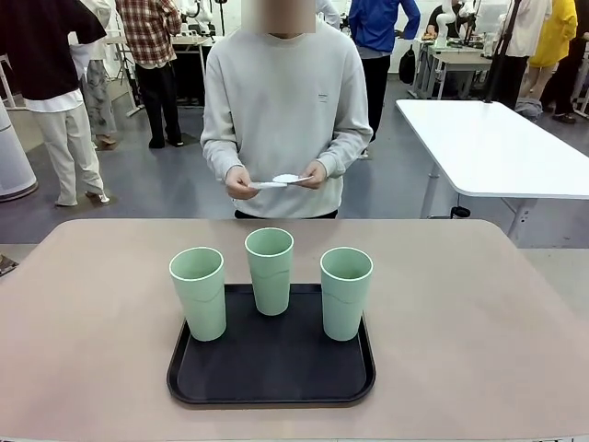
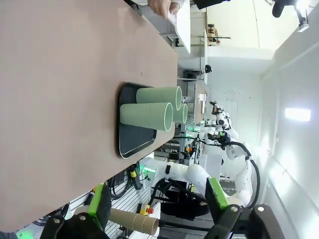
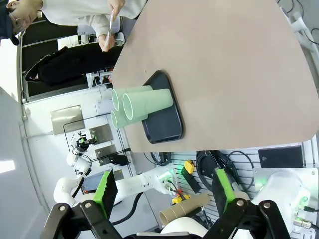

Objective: Place coasters on the table and set cups on them.
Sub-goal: Pick up one Reusable plastic cup and place it on a coaster set by the human.

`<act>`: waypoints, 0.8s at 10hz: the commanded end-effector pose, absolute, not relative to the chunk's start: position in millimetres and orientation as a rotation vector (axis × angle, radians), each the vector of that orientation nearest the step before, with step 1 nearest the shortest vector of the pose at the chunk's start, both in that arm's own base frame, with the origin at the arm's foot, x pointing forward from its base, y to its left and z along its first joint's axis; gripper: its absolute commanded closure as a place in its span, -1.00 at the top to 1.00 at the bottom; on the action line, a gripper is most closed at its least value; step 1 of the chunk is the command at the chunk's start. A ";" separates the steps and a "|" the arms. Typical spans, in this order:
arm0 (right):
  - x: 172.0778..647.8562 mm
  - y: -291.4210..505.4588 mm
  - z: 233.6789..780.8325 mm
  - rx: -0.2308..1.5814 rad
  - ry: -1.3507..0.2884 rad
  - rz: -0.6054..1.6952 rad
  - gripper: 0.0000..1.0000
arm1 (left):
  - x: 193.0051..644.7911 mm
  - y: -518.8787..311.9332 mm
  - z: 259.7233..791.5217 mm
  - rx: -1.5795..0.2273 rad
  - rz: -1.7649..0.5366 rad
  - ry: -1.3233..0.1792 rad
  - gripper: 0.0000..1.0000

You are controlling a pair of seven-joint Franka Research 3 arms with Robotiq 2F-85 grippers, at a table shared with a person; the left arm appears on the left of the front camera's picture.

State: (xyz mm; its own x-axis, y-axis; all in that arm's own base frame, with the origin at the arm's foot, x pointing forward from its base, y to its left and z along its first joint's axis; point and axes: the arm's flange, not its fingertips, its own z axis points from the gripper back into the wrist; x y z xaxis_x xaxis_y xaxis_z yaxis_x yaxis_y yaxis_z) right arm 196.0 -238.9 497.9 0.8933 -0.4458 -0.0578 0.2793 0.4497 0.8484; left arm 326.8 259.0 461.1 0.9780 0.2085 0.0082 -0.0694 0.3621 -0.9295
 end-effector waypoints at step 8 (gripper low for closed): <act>195.8 -237.9 496.3 1.025 -0.184 -0.445 1.00 | 327.5 260.4 463.2 -1.187 0.185 -0.133 1.00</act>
